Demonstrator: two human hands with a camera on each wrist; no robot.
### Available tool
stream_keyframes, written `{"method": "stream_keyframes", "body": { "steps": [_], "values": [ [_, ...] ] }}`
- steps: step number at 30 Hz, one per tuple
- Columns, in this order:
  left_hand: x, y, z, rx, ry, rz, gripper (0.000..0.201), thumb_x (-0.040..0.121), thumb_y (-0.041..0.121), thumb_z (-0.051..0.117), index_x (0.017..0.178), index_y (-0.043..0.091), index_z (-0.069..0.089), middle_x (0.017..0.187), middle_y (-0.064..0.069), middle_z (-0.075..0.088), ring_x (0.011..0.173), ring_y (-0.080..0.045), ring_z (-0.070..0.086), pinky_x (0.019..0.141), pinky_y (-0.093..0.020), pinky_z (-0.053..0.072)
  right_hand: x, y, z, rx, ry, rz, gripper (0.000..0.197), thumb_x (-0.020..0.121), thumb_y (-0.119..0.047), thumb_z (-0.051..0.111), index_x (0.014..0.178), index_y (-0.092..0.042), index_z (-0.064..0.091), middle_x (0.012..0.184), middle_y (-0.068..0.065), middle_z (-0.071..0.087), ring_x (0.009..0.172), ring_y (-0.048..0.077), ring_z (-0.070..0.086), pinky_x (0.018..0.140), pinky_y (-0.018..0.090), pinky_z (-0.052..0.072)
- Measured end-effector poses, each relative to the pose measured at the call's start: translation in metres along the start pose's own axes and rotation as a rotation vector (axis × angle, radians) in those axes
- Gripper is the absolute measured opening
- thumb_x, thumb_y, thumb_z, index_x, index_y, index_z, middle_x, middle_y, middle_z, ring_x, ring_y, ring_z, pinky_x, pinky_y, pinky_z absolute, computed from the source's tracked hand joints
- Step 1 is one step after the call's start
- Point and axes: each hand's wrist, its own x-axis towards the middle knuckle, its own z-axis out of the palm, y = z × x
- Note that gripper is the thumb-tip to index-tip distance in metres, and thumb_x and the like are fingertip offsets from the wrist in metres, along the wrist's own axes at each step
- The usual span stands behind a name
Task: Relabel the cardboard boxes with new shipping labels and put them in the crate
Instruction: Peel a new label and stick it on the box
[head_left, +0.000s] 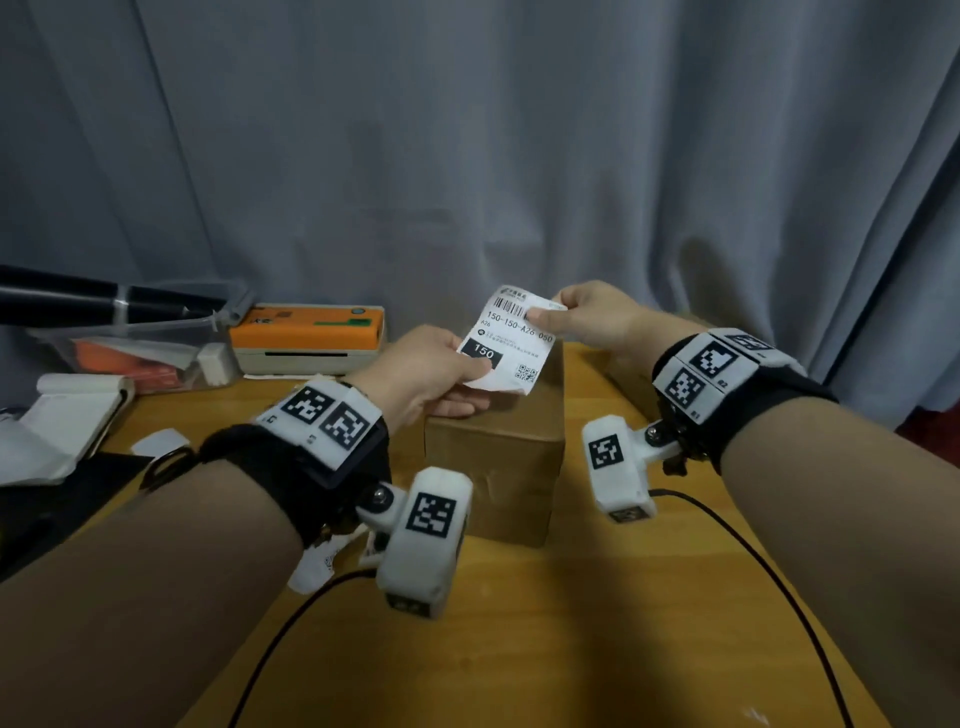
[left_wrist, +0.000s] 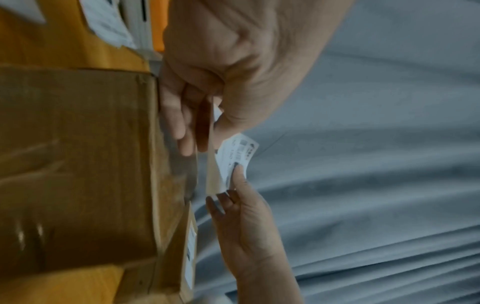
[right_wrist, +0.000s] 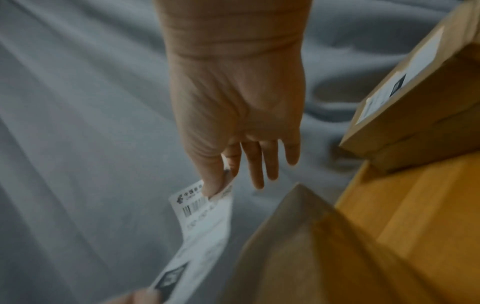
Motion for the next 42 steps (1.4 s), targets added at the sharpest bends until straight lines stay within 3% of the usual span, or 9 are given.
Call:
{"method": "stream_keyframes", "body": {
  "steps": [5,9,13,15,22,31,35,39,42],
  "values": [
    [0.002,0.019,0.002,0.165,-0.062,-0.096,0.001,0.090,0.006,0.060,0.090,0.007,0.059,0.077,-0.007,0.067,0.043,-0.004,0.062,0.047,-0.015,0.051,0.013,0.005,0.002,0.051,-0.047,0.035,0.020,0.085,-0.022,0.069,0.088,-0.005,0.060,0.098,0.016,0.070,0.086,0.023,0.064,0.084,0.037,0.053],
    [0.006,0.024,0.001,0.219,-0.014,-0.066,0.019,0.087,0.000,0.061,0.079,0.014,0.053,0.068,-0.008,0.062,0.041,-0.004,0.056,0.044,-0.013,0.047,0.029,0.007,0.004,-0.015,-0.068,0.023,0.020,0.081,-0.018,0.073,0.075,-0.007,0.057,0.076,0.011,0.065,0.065,0.018,0.058,0.057,0.027,0.049],
    [0.008,0.024,0.003,0.195,0.026,-0.058,0.049,0.085,-0.005,0.062,0.125,0.010,0.038,0.069,-0.010,0.061,0.039,-0.005,0.058,0.042,-0.013,0.047,0.039,0.014,0.001,-0.039,-0.097,0.037,0.021,0.079,-0.016,0.075,0.072,-0.009,0.056,0.069,0.008,0.061,0.054,0.012,0.052,0.051,0.021,0.046],
    [0.009,0.024,0.005,0.210,0.020,-0.052,0.061,0.084,-0.006,0.062,0.132,0.011,0.029,0.070,-0.011,0.061,0.037,-0.005,0.057,0.040,-0.013,0.047,0.041,0.016,0.001,-0.019,-0.098,0.030,0.022,0.078,-0.014,0.076,0.077,-0.012,0.054,0.070,0.007,0.062,0.053,0.012,0.052,0.051,0.021,0.047],
    [0.006,0.024,0.012,0.201,-0.016,-0.067,0.030,0.087,-0.003,0.060,0.110,0.011,0.046,0.078,-0.010,0.056,0.042,-0.006,0.062,0.042,-0.012,0.050,0.040,0.022,0.006,0.031,-0.089,-0.050,0.021,0.083,-0.009,0.070,0.075,-0.016,0.052,0.073,0.003,0.057,0.057,0.013,0.055,0.045,0.017,0.048],
    [0.008,0.018,-0.005,0.310,-0.048,-0.002,0.025,0.094,0.005,0.053,0.118,0.008,0.051,0.083,-0.009,0.060,0.045,-0.006,0.063,0.045,-0.013,0.049,0.028,0.021,0.016,0.056,-0.055,-0.028,0.012,0.087,-0.008,0.065,0.075,-0.013,0.063,0.071,-0.001,0.061,0.063,0.007,0.052,0.055,0.017,0.042],
    [0.015,0.013,-0.008,0.422,-0.058,0.068,0.025,0.092,0.007,0.056,0.117,0.005,0.055,0.077,-0.008,0.058,0.053,-0.011,0.053,0.042,-0.013,0.042,0.024,0.019,0.021,0.046,0.008,-0.030,0.007,0.088,-0.006,0.063,0.090,-0.004,0.069,0.070,-0.003,0.061,0.067,0.008,0.055,0.063,0.018,0.047],
    [0.020,0.009,-0.008,0.415,-0.096,0.081,0.027,0.092,0.008,0.056,0.119,0.005,0.052,0.070,-0.004,0.052,0.054,-0.011,0.049,0.041,-0.013,0.041,0.021,0.018,0.020,-0.006,0.003,-0.031,0.013,0.089,-0.005,0.061,0.098,-0.001,0.069,0.090,0.009,0.068,0.083,0.014,0.060,0.085,0.029,0.052],
    [0.023,0.008,-0.005,0.455,-0.098,0.101,0.028,0.092,0.010,0.056,0.120,0.008,0.051,0.069,-0.003,0.051,0.048,-0.009,0.048,0.040,-0.013,0.040,0.020,0.017,0.017,-0.014,0.005,-0.051,0.016,0.089,-0.005,0.061,0.102,-0.001,0.069,0.100,0.015,0.069,0.087,0.017,0.061,0.089,0.032,0.052]
  ]
}}
